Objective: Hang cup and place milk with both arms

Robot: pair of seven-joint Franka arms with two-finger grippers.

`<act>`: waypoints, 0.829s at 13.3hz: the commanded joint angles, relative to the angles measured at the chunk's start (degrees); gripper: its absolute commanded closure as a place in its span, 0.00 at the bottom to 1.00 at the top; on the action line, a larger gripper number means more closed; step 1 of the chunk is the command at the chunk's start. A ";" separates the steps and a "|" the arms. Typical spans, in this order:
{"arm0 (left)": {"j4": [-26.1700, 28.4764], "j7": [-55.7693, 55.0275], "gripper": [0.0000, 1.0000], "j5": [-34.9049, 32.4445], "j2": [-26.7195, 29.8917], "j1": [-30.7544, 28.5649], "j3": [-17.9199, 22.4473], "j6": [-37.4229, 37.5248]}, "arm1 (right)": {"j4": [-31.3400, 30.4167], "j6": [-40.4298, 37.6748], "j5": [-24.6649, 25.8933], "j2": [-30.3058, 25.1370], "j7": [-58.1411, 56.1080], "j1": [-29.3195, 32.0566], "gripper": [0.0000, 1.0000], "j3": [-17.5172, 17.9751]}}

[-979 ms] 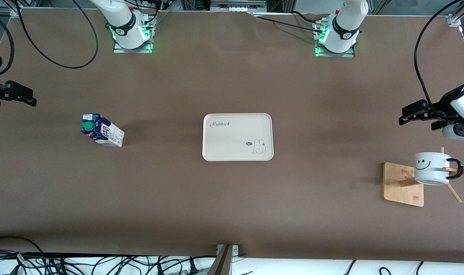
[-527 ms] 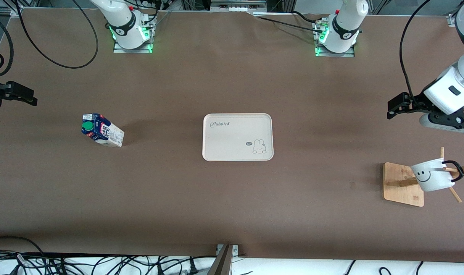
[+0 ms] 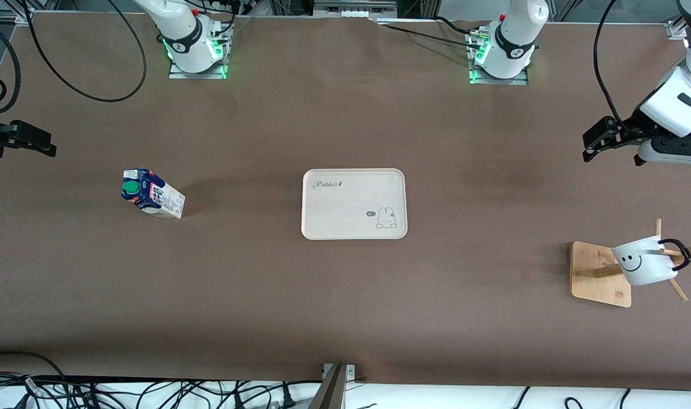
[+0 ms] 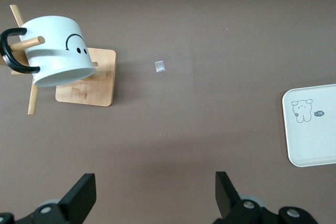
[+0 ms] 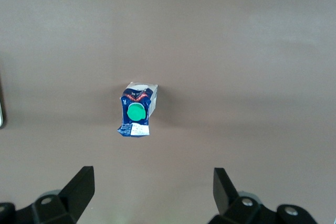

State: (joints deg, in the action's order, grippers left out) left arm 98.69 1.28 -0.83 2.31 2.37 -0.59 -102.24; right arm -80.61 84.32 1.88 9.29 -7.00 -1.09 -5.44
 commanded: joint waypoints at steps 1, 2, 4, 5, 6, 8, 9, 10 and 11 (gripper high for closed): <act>0.55 -0.75 0.00 -0.23 0.25 1.14 0.76 -0.06 | 0.71 -4.33 0.66 -0.67 0.50 -0.14 0.00 0.26; 0.28 -0.84 0.00 -0.23 0.16 1.14 0.59 0.46 | 0.71 -5.12 0.75 -0.67 0.58 -0.49 0.00 0.26; -0.16 -0.93 0.00 -0.23 0.07 1.23 0.41 1.52 | 0.80 -5.31 0.93 -0.67 1.11 -3.12 0.00 0.17; -0.16 -0.93 0.00 -0.23 0.07 1.14 0.32 1.61 | 1.41 -5.22 0.93 -0.67 1.20 -4.26 0.00 0.17; -0.25 -0.93 0.00 -0.23 -0.02 1.23 0.41 2.04 | 2.37 -4.96 1.10 -1.28 1.37 -6.62 0.00 0.08; -0.60 -0.84 0.00 -0.23 -0.02 1.14 0.41 2.57 | 2.73 -5.31 1.28 -1.03 3.82 -9.02 0.00 -0.18; -0.60 -0.75 0.00 -0.23 -0.11 1.23 0.41 2.75 | 2.74 -5.13 1.28 -1.29 4.71 -8.67 0.00 0.08; -0.69 -0.75 0.00 -0.23 -0.28 1.23 0.32 2.84 | 2.21 -4.87 1.19 -1.90 4.80 -8.06 0.00 0.00; -0.69 -0.75 0.00 -0.23 -0.20 1.23 0.32 3.01 | 0.90 -4.70 0.93 -2.60 4.98 -6.14 0.00 0.08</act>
State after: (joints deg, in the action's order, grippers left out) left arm 98.83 1.10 -0.83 2.09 2.96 -0.63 -100.54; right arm -78.45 80.17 2.26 8.24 -2.35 -9.81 -5.30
